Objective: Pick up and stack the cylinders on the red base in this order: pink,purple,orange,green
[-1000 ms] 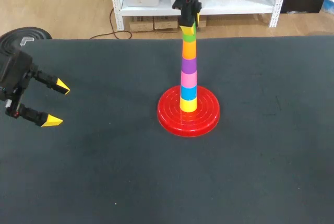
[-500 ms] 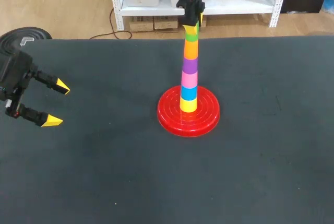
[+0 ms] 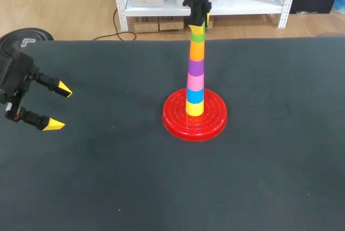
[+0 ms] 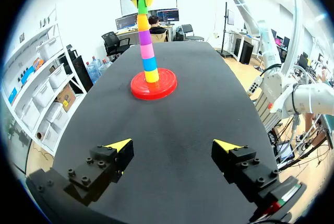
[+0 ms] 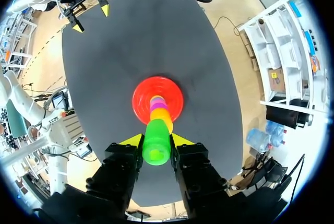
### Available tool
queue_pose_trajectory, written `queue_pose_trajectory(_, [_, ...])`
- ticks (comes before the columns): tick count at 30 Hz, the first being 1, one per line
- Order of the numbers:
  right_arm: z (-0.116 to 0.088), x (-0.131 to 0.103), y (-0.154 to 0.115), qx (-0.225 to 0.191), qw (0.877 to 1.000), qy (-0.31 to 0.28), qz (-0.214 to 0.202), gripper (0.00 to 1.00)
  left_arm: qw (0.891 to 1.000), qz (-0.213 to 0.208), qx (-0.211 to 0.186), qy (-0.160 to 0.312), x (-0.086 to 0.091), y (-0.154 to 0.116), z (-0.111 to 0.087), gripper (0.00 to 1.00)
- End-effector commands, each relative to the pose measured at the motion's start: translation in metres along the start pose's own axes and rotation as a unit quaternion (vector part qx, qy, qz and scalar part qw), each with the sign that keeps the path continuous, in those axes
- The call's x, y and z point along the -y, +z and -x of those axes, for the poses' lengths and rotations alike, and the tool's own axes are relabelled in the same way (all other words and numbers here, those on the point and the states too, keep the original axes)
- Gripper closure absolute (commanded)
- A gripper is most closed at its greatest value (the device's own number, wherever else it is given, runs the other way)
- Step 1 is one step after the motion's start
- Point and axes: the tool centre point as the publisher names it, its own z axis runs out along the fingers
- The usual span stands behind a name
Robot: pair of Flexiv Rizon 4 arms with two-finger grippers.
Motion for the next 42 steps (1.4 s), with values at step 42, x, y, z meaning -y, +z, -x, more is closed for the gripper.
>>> queue_pose_trajectory(42, [0.001,-0.005,-0.011,0.002,1.0,-0.009,-0.004,1.0,1.0,0.001,0.001,0.001,0.0,0.0,-0.001,0.0])
